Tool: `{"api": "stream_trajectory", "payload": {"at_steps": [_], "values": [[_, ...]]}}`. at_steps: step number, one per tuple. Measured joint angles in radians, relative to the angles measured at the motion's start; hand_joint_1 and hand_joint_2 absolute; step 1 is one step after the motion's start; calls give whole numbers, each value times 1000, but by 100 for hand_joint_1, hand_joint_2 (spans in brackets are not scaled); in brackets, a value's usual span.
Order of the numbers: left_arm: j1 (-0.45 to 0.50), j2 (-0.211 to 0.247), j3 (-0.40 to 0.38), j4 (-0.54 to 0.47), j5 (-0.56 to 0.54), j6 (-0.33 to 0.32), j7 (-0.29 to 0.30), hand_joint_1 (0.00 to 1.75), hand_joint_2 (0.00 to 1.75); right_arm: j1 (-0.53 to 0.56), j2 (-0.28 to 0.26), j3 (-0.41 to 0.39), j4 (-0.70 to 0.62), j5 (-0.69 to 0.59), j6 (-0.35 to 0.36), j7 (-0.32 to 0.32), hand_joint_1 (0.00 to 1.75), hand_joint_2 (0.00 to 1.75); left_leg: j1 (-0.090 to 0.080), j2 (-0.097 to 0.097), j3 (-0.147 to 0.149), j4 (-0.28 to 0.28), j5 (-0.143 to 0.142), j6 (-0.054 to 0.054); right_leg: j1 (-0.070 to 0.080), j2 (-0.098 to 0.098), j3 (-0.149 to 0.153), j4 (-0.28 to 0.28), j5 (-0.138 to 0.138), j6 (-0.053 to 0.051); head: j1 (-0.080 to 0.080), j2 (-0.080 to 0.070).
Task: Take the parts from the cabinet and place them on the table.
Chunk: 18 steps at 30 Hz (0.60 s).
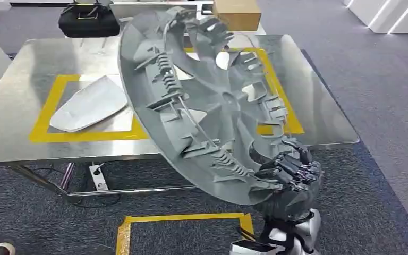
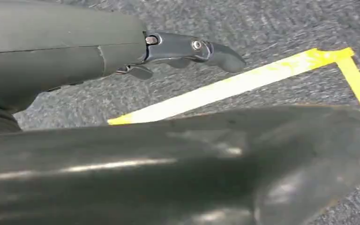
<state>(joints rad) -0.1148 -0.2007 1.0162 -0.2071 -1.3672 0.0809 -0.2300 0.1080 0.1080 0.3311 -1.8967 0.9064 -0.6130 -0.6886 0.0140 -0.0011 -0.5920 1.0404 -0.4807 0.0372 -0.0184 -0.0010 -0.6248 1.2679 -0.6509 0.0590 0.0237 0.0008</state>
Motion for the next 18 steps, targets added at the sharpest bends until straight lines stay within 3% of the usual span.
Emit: {"api": "stream_trajectory", "payload": {"at_steps": [1,2,3,5,6,7,8,9,10,11,12,15,18], "values": [[-2,0,-4,0,-1,0,3,0,0,-12,0,0,4,0,0,1,175,175,-2,-2,6,0,-6,2,0,0,-35,29,-31,1,0,0],[-2,0,-7,0,-2,0,5,0,0,-23,0,-1,9,0,0,5,175,175,-5,-4,16,0,-14,2,0,0,-54,24,-34,1,1,0],[-2,0,-10,0,-4,0,5,0,0,-35,0,-1,19,1,0,16,175,175,-7,-8,26,0,-21,2,1,0,-55,-12,-4,-3,0,0],[-6,-2,-14,0,-12,0,5,0,0,-80,-3,3,53,1,0,59,175,175,-12,-9,49,0,-35,1,6,0,-22,-157,123,-19,0,0],[-9,-7,-17,0,-13,0,5,0,0,-113,-8,10,79,1,0,91,175,175,-10,-9,48,-3,-42,-2,13,3,-9,-229,199,-34,0,0],[-15,-8,-19,0,-13,0,5,0,0,-137,-14,18,109,0,0,109,175,175,-12,-11,55,-1,-43,-7,18,-1,-22,-218,148,-36,-12,0],[-20,-10,-21,0,-16,-3,5,0,0,-155,-16,21,129,1,0,121,175,175,-9,-12,49,-3,-48,-15,22,1,-8,-224,140,-39,-7,0],[-21,-11,-24,0,-21,-8,5,0,0,-171,-19,25,144,4,1,135,175,175,-10,-11,51,-5,-50,-19,21,2,-1,-238,182,-44,-6,0],[-20,-11,-29,0,-27,-8,5,0,0,-196,-24,36,179,10,4,159,175,175,-13,-9,55,-5,-48,5,15,2,-1,-242,199,-13,-8,0],[-24,-11,-34,0,-34,-12,9,0,0,-231,-29,50,225,19,10,180,175,175,-13,-8,57,-5,-48,6,17,5,-4,-244,213,-21,-10,0],[-29,-12,-39,0,-39,-16,10,0,0,-268,-32,62,265,30,13,201,175,175,-13,-7,57,-11,-46,0,18,8,-4,-243,204,-29,-6,0],[-44,-14,-53,0,-60,-24,21,0,0,-374,-38,98,435,64,13,242,175,175,-13,-7,62,-22,-46,-5,18,8,-3,-243,201,-34,-6,0],[-56,-18,-74,0,-86,-36,26,0,0,-503,-37,133,654,170,11,333,175,175,-13,-7,64,-28,-43,-11,18,8,-3,-243,201,-35,-8,0]]}}
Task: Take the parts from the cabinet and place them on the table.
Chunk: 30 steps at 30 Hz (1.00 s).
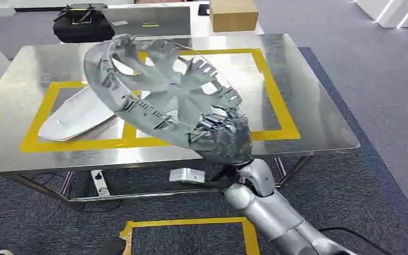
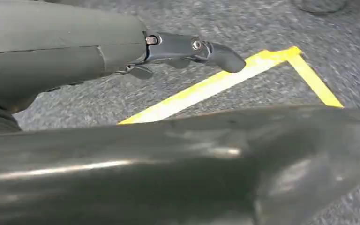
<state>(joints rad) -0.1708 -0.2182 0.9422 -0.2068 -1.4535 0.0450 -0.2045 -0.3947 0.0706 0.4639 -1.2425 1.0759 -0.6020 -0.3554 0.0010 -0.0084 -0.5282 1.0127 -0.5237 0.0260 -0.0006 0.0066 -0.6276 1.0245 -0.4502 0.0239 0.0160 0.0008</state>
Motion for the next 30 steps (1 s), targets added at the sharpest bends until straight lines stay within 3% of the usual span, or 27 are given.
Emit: {"api": "stream_trajectory", "payload": {"at_steps": [4,8,10,17,21,22,24,25,28,30], "values": [[-15,-10,-26,0,-19,-6,10,0,0,-156,5,23,287,92,-7,97,175,175,0,-3,1,-2,4,-8,0,-5,-1,0,1,-2,0,0],[-16,-16,-40,0,-21,-6,16,0,0,-224,11,32,433,104,-8,115,175,175,0,-4,0,-2,4,-11,0,-5,0,0,2,-3,1,0],[-18,-17,-43,0,-28,-10,16,0,0,-251,13,39,482,135,-8,155,175,175,0,-4,0,-2,4,-11,-1,-5,0,0,2,-3,0,0],[-34,-28,-71,0,-51,-39,22,0,0,-408,18,72,716,370,8,451,175,175,-3,-5,-1,-1,4,-11,-3,-7,0,-1,2,-2,0,0],[-42,-34,-77,0,-50,-47,36,0,0,-480,18,105,801,466,90,543,175,175,-3,-4,1,0,4,-11,-4,-5,-2,-1,2,-2,0,0],[-41,-38,-79,0,-22,-35,16,0,0,-492,4,111,818,476,113,581,175,175,-5,-3,1,1,3,-12,-3,-3,-2,-2,2,-2,0,0],[-35,-67,-46,0,99,31,-74,0,0,-465,-78,122,822,486,127,715,175,175,-5,-12,2,1,1,-9,-3,-13,5,-4,-1,2,-1,0],[-30,-79,-29,0,126,50,-94,0,175,-455,-115,126,828,488,126,743,0,0,-5,-20,2,1,1,-9,-3,-23,8,-4,-2,4,0,0],[-3,-90,-9,0,156,48,-102,0,175,-457,-200,130,860,486,131,750,0,0,-5,-22,-2,1,1,-8,-6,-22,6,-4,-2,4,3,0],[2,-90,-2,0,171,33,-106,0,175,-464,-225,119,866,487,134,733,0,0,-7,-8,1,1,-1,-6,-8,-7,5,-4,-1,6,2,0]]}}
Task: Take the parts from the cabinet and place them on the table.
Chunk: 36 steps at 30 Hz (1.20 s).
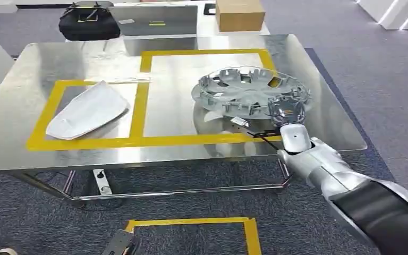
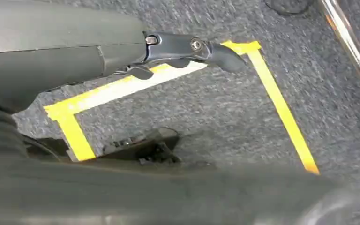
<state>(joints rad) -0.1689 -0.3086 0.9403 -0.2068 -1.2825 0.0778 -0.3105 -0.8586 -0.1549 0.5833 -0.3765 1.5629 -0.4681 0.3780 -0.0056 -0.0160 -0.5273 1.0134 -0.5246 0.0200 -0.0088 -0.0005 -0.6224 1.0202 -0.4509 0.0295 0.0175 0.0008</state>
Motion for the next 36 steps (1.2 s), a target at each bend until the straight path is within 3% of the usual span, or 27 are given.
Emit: {"api": "stream_trajectory", "payload": {"at_steps": [3,4,7,11,16,22,23,25,26,27,28,30,31,32,33,35,36], "values": [[-2,0,3,0,15,-3,-4,0,175,4,-20,-22,1,5,-6,-13,0,0,0,4,3,0,-2,1,0,4,0,0,0,0,-1,0],[-2,0,5,0,18,4,-4,0,0,8,-25,-29,1,5,-7,-13,0,0,0,4,3,0,-2,1,0,4,0,-1,0,0,0,0],[-1,0,7,0,21,24,-1,0,0,26,-29,-60,2,-8,-35,-34,0,0,0,3,2,0,-2,1,0,3,0,-1,0,0,0,0],[-1,-1,8,0,38,37,1,0,0,68,-29,-120,-3,-60,-118,-174,0,0,0,3,3,-1,-2,1,0,3,1,-1,0,0,0,0],[0,-1,8,0,46,39,2,0,0,99,-26,-164,-11,-79,-127,-219,0,0,0,3,2,-1,-1,1,0,2,1,0,0,0,0,0],[0,0,8,0,88,38,10,0,0,146,14,-253,-74,-204,-142,-463,0,0,0,3,2,-1,-2,1,0,2,1,-1,0,0,-1,0],[1,1,8,0,96,36,13,0,0,160,25,-269,-97,-241,-142,-512,0,0,-6,4,-2,7,-7,5,-5,1,3,-9,5,6,0,0],[4,3,8,-2,115,34,15,0,0,194,47,-289,-162,-343,-134,-634,0,0,-7,3,4,-6,15,19,-5,1,9,-20,18,15,-2,0],[5,1,7,-2,123,34,14,0,0,222,52,-294,-210,-403,-131,-699,0,0,8,4,26,-50,31,27,-1,1,7,-28,10,17,-1,0],[6,2,7,-3,129,34,14,0,0,248,55,-297,-259,-450,-126,-746,0,0,9,9,31,-63,43,26,-1,1,-1,-19,-5,20,2,0],[7,2,6,-3,135,34,14,0,0,272,61,-297,-313,-486,-117,-780,0,0,11,9,32,-69,47,32,-1,3,-20,29,-37,21,8,0],[11,2,3,-5,138,34,21,0,0,335,71,-291,-429,-521,-80,-791,0,0,15,9,30,-66,46,31,-10,3,-89,195,-105,33,9,0],[14,3,1,-5,139,34,22,0,0,360,75,-285,-473,-523,-69,-790,0,0,17,9,29,-64,44,29,-15,2,-115,252,-118,39,10,0],[16,3,-2,-5,142,34,23,0,0,380,77,-280,-511,-524,-58,-784,0,0,20,9,28,-59,42,25,-21,1,-121,260,-105,46,9,0],[18,3,-4,-6,142,33,24,0,0,393,79,-277,-540,-526,-52,-784,0,0,26,9,27,-53,37,17,-27,0,-100,225,-71,53,9,0],[19,3,-8,-6,146,33,30,0,0,407,84,-270,-599,-550,-34,-788,0,0,43,6,23,-26,19,-8,-43,-5,-7,51,16,75,9,0],[19,10,-10,-9,151,33,30,0,0,413,89,-264,-621,-569,-24,-798,0,0,41,4,15,-12,10,-21,-39,-4,11,21,-24,90,12,0]]}}
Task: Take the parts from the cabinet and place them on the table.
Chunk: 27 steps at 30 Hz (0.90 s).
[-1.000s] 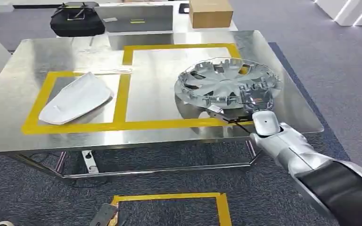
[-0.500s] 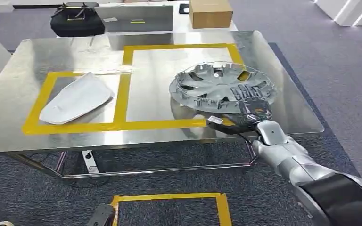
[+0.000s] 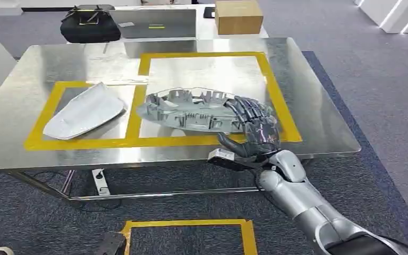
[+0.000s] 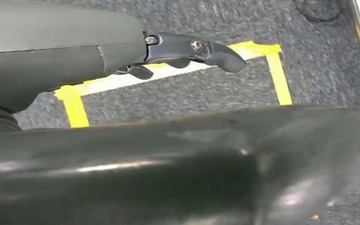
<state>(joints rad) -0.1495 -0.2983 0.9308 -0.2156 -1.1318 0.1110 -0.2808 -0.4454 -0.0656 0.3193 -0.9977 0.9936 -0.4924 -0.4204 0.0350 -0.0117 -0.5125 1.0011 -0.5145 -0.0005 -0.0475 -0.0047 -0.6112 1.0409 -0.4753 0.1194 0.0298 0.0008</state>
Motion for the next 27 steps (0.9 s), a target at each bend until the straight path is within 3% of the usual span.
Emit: {"api": "stream_trajectory", "payload": {"at_steps": [1,2,8,9,10,11,12,13,14,16,17,18,20,21,22,23,24,25,26,27], "values": [[0,-3,-2,-3,5,0,-1,0,0,3,8,9,-28,-24,8,-7,0,0,-3,0,-16,16,-7,-10,5,8,10,8,9,-15,18,0],[3,-2,-2,-5,8,0,-3,0,0,16,13,14,-61,-43,12,-8,0,0,-8,-1,-17,22,-8,-13,0,11,-1,19,7,-30,12,0],[3,2,-2,-6,9,0,-4,0,0,19,13,15,-66,-46,13,-7,0,0,-8,-1,-18,25,-9,-14,-1,11,0,17,3,-33,10,0],[4,1,-2,-7,14,0,-6,0,0,32,21,19,-103,-54,14,-2,0,0,-8,-2,-23,31,-5,-20,3,13,-9,25,-6,-53,4,0],[9,4,-2,-8,17,-1,-8,0,0,42,29,30,-140,-52,19,6,0,0,-6,-2,-31,32,-9,-25,2,13,-19,30,-5,-63,4,0],[9,5,-6,-8,21,-4,-8,0,0,41,39,66,-201,84,2,98,0,0,-7,4,-76,157,-114,-28,8,10,-31,27,7,-91,-1,0],[11,7,-12,-9,26,-4,3,0,0,36,39,108,-203,210,-31,181,0,0,-14,4,-138,339,-188,-15,28,4,-51,27,22,-109,1,0],[12,8,-15,-10,28,-3,4,0,0,33,39,117,-200,247,-50,207,0,0,-21,4,-121,314,-164,-4,35,4,-60,27,29,-112,0,0],[12,8,-19,-10,30,-2,4,0,0,30,39,124,-195,275,-65,225,0,0,-28,4,-88,256,-129,9,40,4,-68,27,37,-113,0,0],[11,8,-27,-12,35,0,5,0,0,22,39,135,-177,308,-89,251,0,0,-49,4,14,81,-66,48,48,5,-81,25,53,-114,1,0],[10,10,-29,-15,36,0,5,0,0,22,39,141,-163,321,-92,261,0,0,-54,10,36,37,-84,62,53,2,-83,24,61,-110,5,0],[10,6,-31,-15,38,1,5,0,0,23,39,143,-152,329,-95,269,0,0,-57,14,31,38,-55,52,47,0,-80,17,69,-108,3,0],[12,7,-33,-15,47,2,5,0,0,23,39,150,-135,340,-102,276,0,0,-63,11,23,29,-45,51,43,-3,-80,4,91,-99,-1,0],[15,7,-33,-16,51,3,2,0,0,27,39,152,-131,322,-109,272,0,0,-58,12,13,14,-26,52,48,-3,-81,-8,105,-91,-1,0],[15,4,-34,-17,58,3,-2,0,0,32,39,153,-131,289,-112,259,0,0,-49,16,11,2,-6,49,46,1,-88,-4,90,-87,0,0],[16,2,-33,-17,68,5,-8,0,0,43,39,153,-140,244,-117,241,0,0,-48,16,-3,-1,7,55,47,3,-105,18,35,-84,2,0],[20,1,-33,-18,79,6,-18,0,0,64,40,150,-168,181,-118,220,0,0,-47,16,-20,-1,20,58,46,3,-121,80,-38,-79,4,0],[25,0,-33,-18,84,8,-25,0,0,86,40,143,-198,141,-118,209,0,0,-47,15,-33,-1,31,58,44,3,-133,152,-89,-76,7,0],[32,0,-33,-18,88,9,-29,0,0,106,41,138,-222,122,-119,202,0,0,-47,16,-49,1,43,58,43,3,-146,228,-125,-72,5,0],[37,0,-32,-18,91,10,-32,0,0,121,44,134,-245,116,-119,199,0,0,-47,17,-63,2,52,56,43,2,-149,280,-129,-69,7,0]]}}
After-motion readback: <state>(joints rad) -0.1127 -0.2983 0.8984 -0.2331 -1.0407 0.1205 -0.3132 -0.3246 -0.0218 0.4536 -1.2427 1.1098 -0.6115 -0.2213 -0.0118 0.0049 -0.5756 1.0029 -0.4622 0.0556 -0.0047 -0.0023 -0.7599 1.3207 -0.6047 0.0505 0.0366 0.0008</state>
